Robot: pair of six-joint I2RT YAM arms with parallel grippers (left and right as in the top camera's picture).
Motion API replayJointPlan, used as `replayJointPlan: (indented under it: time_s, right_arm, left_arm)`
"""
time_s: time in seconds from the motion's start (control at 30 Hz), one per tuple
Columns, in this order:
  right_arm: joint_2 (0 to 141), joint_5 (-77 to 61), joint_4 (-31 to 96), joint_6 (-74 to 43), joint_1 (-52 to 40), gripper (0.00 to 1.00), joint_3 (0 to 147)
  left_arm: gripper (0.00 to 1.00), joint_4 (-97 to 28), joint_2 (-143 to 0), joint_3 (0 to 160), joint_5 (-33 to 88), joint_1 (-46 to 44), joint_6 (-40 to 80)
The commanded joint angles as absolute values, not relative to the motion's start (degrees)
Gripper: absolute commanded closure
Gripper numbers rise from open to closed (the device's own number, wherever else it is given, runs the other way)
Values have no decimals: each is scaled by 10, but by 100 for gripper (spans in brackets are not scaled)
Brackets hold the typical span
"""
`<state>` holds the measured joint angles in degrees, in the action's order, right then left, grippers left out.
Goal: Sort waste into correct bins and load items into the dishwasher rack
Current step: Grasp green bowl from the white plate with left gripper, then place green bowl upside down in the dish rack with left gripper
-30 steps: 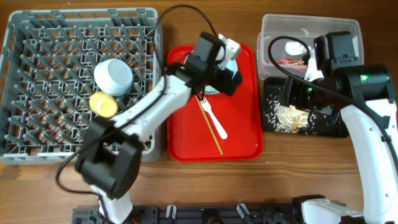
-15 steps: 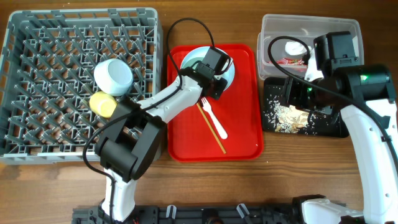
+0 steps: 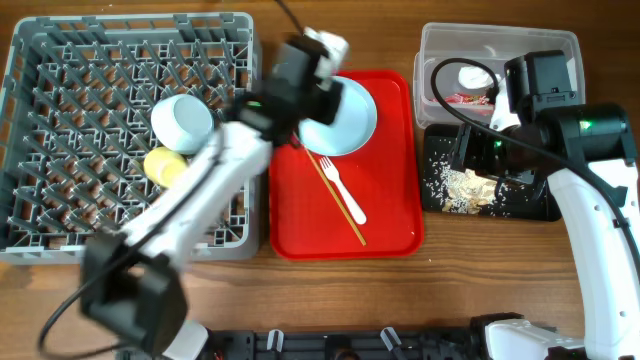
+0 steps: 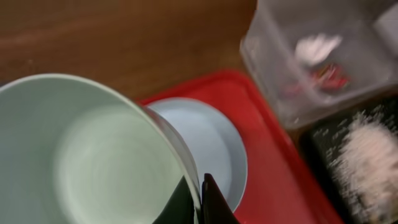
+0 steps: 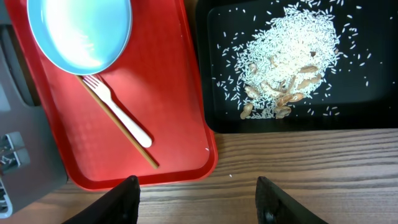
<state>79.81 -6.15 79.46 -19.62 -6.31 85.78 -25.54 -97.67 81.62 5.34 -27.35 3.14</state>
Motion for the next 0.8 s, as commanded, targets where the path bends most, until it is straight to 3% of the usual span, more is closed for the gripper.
replayJointPlan:
  time_s: [0.0,0.1,0.3,0.77]
  right_arm:
    - [797,-60,794,-195,-62,40,867]
    - [797,-60,794,-195,-62,40,867]
    - [797,-60,794,-195,-62,40,867]
    - [797,-60,803,-196,-62,40,867]
  left_arm:
    - [96,-248,-953,818,284,-158,76]
    - [96,-230,-964,818,456,-49,82]
    - [96,-157,-1032,818,655,83,85]
    - [96,93,-1185,818,756,134,232]
